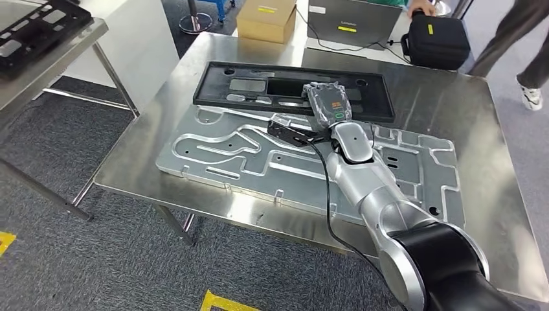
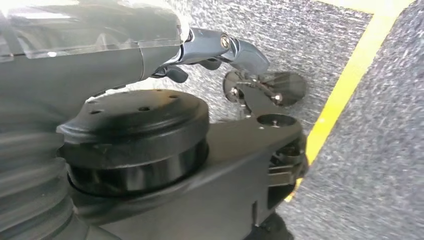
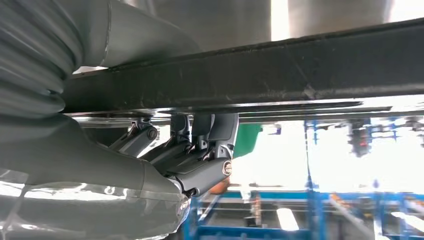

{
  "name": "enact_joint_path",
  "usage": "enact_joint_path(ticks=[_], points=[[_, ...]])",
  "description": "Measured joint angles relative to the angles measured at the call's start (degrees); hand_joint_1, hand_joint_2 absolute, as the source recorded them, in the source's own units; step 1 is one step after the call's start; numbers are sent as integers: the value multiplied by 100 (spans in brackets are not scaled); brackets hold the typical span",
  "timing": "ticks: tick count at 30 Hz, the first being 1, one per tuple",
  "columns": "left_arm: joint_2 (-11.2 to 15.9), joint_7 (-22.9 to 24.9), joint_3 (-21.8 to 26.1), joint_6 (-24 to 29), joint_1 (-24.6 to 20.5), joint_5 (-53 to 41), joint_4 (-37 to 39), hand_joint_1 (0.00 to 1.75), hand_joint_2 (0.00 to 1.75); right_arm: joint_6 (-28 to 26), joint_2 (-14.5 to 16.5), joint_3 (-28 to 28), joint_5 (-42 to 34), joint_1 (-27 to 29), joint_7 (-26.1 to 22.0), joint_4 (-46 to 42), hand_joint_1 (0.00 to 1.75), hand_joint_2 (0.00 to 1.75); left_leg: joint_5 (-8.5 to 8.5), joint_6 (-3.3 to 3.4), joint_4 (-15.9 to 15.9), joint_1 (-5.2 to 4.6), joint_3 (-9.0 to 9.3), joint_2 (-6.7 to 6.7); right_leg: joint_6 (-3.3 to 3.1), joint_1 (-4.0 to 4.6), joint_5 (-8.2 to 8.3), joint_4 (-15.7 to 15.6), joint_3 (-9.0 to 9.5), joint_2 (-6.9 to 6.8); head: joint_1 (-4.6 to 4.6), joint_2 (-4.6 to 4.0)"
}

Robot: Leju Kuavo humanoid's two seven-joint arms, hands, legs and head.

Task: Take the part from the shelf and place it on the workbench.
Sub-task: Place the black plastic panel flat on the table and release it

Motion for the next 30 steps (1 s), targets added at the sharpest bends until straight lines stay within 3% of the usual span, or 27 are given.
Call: enact_joint_path(ticks=[2, 3, 4, 7, 9, 11, 13, 15, 17, 18, 19, 20, 22, 24, 27, 28, 30], points=[[-3, 6, 0, 5, -12, 0, 0, 0, 175, -1, 2, -2, -20, 54, -32, 2, 175, 175, -1, 20, 12, 0, 1, -126, 9, 1, -190, 627, -342, 119, 1, 0], [-3, 10, 0, 10, -9, 1, 0, 0, 175, 2, 8, -2, -26, 83, -56, 3, 175, 175, -6, 20, 23, 0, 2, -187, 8, 2, -133, 704, -416, 135, 1, 0], [-3, 18, 0, 21, -4, 1, 0, 0, 175, 3, 21, -2, -27, 104, -77, 2, 175, 175, -13, 15, 38, 0, 3, -239, -1, 2, 36, 548, -381, 140, 1, 0], [-4, 56, 0, 83, -2, 5, 0, 0, 175, 5, 75, 1, -24, 110, -95, -1, 175, 175, -50, -34, 93, -12, -7, -333, -69, 16, 609, -492, 30, 188, 0, 0], [-5, 85, 0, 138, 1, 9, 0, 0, 175, 8, 120, 3, -32, 116, -91, -2, 175, 175, -58, -88, 107, -19, -30, -351, -115, 43, 676, -777, 136, 224, -3, 0], [-3, 107, 0, 186, 9, 10, 0, 0, 175, 11, 163, 4, -69, 127, -91, -2, 175, 175, -63, -144, 103, -15, -44, -344, -164, 40, 697, -817, 140, 215, -3, 0], [1, 110, 0, 214, 11, 8, 0, 0, 175, 15, 203, 4, -121, 127, -93, -4, 175, 175, -189, -212, 266, -14, -107, -234, -222, 7, 723, -857, 162, 194, -18, 0], [3, 97, 0, 214, 4, 6, 0, 0, 175, 20, 226, 4, -169, 131, -99, -5, 87, 87, -510, -279, 831, 13, -347, -96, -261, 0, 728, -874, 177, 166, -36, 0], [3, 75, 0, 205, 3, 0, 0, 0, 175, 28, 229, 3, -217, 157, -103, -2, 0, 0, -787, -328, 1526, 57, -670, -40, -274, 7, 722, -872, 179, 131, -38, 0], [3, 68, 0, 208, 6, -4, 0, 0, 175, 32, 229, 3, -242, 175, -105, 0, 0, 0, -797, -347, 1673, 74, -739, -25, -270, 4, 717, -870, 181, 114, -38, 0], [4, 67, 0, 219, 9, -7, 0, 0, 175, 36, 229, 4, -265, 190, -107, 0, 0, 0, -694, -360, 1587, 88, -692, -14, -262, -2, 711, -867, 187, 103, -38, 0], [4, 69, 0, 239, 10, -7, 0, 0, 175, 40, 229, 4, -287, 199, -108, -1, 0, 0, -512, -367, 1283, 102, -534, -1, -248, -10, 701, -863, 198, 94, -38, 0], [4, 79, 1, 280, 6, 4, 0, 0, 87, 53, 228, 4, -324, 196, -109, -6, 0, 0, -225, -349, 500, 104, -130, 42, -197, -12, 677, -849, 215, 81, -39, 0], [4, 85, 4, 298, -1, 28, 0, 0, 0, 92, 228, 1, -385, 192, -131, -10, 0, 0, -168, -290, 137, 77, 54, 60, -128, 5, 671, -848, 215, 72, -33, 0], [6, 66, 24, 313, -3, 61, 0, 0, 0, 185, 240, -26, -587, 197, -252, -19, 0, 0, -148, -166, 87, 63, 75, 32, -18, -2, 652, -850, 219, 65, -30, 0], [7, 55, 31, 320, -5, 70, 0, 0, 0, 211, 244, -50, -664, 197, -297, -24, 0, 0, -132, -120, 57, 68, 90, 27, 9, -12, 577, -756, 182, 73, -27, 0], [8, 32, 43, 334, -8, 90, 0, 0, 0, 259, 244, -117, -791, 199, -371, -32, 0, 0, -114, -57, 18, 71, 111, 16, 38, -24, 268, -220, -62, 104, -21, 0]])
